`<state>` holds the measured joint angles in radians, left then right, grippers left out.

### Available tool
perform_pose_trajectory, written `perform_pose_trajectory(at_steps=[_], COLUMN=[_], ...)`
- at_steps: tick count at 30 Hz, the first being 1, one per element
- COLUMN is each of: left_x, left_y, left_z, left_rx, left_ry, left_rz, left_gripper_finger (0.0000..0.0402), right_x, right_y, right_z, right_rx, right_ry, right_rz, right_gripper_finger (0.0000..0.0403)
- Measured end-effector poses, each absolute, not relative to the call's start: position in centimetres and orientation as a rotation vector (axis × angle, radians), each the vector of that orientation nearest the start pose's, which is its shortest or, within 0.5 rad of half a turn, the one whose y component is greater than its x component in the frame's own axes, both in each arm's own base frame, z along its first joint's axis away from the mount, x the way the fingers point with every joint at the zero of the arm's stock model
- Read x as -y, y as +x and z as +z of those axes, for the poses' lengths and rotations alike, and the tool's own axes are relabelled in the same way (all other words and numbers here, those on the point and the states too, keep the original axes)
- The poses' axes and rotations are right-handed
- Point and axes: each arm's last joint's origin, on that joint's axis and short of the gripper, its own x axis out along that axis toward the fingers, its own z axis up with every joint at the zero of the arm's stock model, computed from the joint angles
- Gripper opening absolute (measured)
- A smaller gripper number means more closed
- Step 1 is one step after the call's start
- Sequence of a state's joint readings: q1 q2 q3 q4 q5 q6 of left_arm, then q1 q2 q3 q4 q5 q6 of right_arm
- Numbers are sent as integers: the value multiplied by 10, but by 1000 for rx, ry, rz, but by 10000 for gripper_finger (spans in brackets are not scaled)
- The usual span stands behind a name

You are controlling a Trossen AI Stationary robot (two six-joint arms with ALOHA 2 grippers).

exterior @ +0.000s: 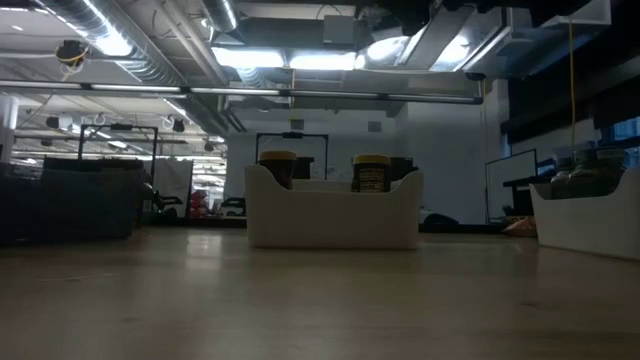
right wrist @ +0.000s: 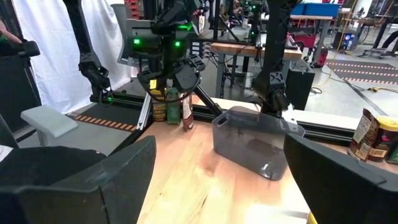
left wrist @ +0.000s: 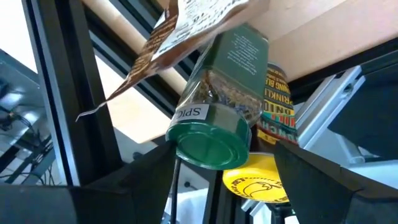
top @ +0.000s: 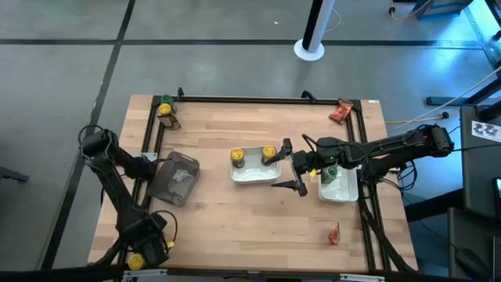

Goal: Sort spices by type
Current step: Put the bottom green seasoning bottle into the right white bin

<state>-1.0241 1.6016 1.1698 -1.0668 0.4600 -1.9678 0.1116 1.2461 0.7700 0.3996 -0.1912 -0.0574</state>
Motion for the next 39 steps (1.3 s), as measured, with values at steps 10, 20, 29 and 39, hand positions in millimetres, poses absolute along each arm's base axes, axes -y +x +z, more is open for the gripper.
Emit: perform_pose_trajectory(at_steps=[10,20,29,39], left_x=[244,238,238,243], left_y=[142,143,140,130], left_z=[226,228,229,229], left_rx=[-1897,-1922,-1941,-1917], left_ry=[-850,-851,-825,-807], left_rz=[643,681,669,689], left_gripper_finger=[265,265,265,265], right_x=[-36,-36,-36,-36], right_y=[275,275,274,274], right_z=[287,287,287,287], right_rx=[-68,-68,-73,-73], right_ry=[-54,-55,-54,-54], right_rz=[304,304,304,305], right_gripper_finger=[351,351,351,351])
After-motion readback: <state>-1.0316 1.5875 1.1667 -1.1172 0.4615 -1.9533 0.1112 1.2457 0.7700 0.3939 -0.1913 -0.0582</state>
